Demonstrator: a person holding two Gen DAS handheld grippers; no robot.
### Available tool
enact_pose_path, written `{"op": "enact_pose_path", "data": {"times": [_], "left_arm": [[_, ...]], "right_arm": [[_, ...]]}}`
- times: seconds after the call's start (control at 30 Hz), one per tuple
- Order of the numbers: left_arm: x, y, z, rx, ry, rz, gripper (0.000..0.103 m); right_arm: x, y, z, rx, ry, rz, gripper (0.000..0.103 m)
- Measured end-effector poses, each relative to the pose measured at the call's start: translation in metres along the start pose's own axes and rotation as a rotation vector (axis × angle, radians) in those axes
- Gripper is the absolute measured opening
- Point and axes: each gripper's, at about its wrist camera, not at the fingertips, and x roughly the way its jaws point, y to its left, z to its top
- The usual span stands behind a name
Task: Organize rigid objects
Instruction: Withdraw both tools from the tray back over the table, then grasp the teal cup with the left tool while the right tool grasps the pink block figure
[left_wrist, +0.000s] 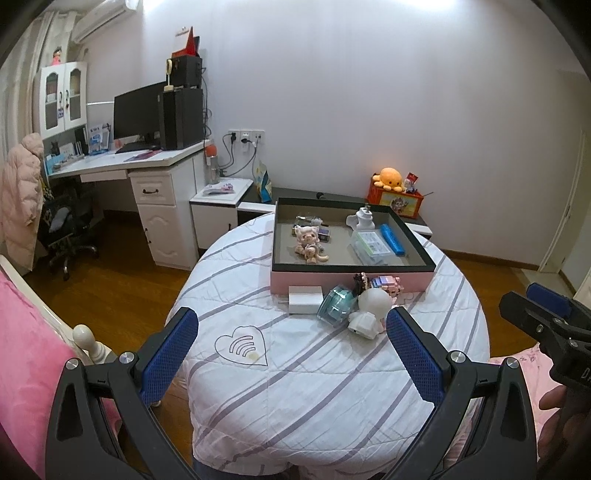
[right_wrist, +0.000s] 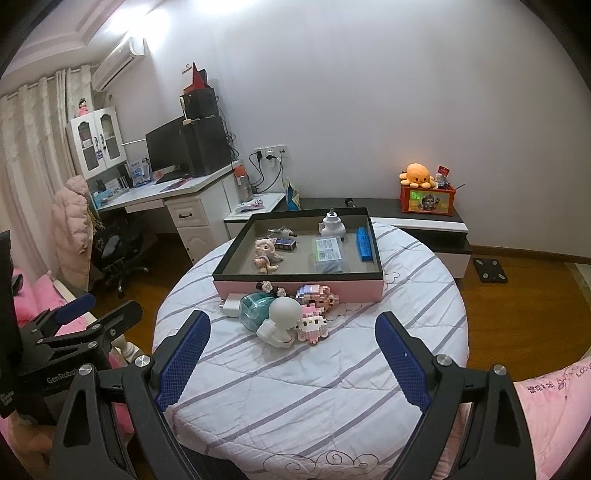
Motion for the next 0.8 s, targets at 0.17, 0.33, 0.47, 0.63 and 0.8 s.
{"op": "enact_pose_path", "data": {"times": [0.17,0.33,0.47,0.63,0.8], "left_arm": [[0.008,-0.001,-0.003,0.004,0.014,0.003,0.103],[0.02,-0.003,-0.006,0.008,0.034,0.002,0.103],[0.034,-0.004,-0.01,0.017,0.056,0.002,0.103],[0.067,-0.011,-0.016,0.052,0.097,0.009,0.103],[0.105,-0.019,-0.021,0.085,0.131,0.004,0.103]], "right_arm": [[0.007,-0.004,-0.002,0.004,0.018,-0.003,0.092],[0.019,-0.009,-0.004,0.012,0.044,-0.008,0.092],[0.03,-0.012,-0.006,0.018,0.066,-0.013,0.092],[0.054,-0.021,-0.011,0.025,0.116,-0.024,0.092],[0.085,-0.031,-0.017,0.029,0.178,-0.048,0.092]]}}
